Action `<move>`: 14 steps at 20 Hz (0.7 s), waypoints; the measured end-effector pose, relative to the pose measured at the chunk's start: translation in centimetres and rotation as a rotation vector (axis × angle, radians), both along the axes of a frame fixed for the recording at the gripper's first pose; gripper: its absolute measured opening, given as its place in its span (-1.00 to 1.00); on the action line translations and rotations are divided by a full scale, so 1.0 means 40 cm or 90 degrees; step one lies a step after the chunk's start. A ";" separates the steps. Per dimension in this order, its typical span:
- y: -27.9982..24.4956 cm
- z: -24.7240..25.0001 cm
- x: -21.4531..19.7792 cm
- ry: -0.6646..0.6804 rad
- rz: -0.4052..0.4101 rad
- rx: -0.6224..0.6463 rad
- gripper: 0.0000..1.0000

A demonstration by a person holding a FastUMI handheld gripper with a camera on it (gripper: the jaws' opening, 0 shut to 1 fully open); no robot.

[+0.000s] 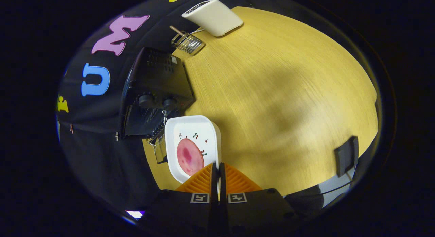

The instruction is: Open the toaster oven, put the food inside, and close the toaster oven door.

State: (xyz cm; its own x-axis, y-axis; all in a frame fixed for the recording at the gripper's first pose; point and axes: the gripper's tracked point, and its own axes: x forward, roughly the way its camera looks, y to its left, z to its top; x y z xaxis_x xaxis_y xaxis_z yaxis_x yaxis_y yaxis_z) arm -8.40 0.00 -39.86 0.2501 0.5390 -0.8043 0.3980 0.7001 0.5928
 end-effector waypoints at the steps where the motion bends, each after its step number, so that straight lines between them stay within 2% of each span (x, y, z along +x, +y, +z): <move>1: 0.029 0.011 -0.005 0.003 -0.010 0.009 -0.90; 7: 0.213 0.082 -0.008 -0.008 -0.067 0.042 -0.89; 14: 0.438 0.090 0.108 0.015 -0.219 0.067 -0.90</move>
State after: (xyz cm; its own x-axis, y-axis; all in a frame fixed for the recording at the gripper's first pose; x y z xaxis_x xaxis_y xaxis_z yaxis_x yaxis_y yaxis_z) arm -4.08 17.50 -36.25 0.4134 0.5063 -0.7569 0.6144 0.4584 0.6422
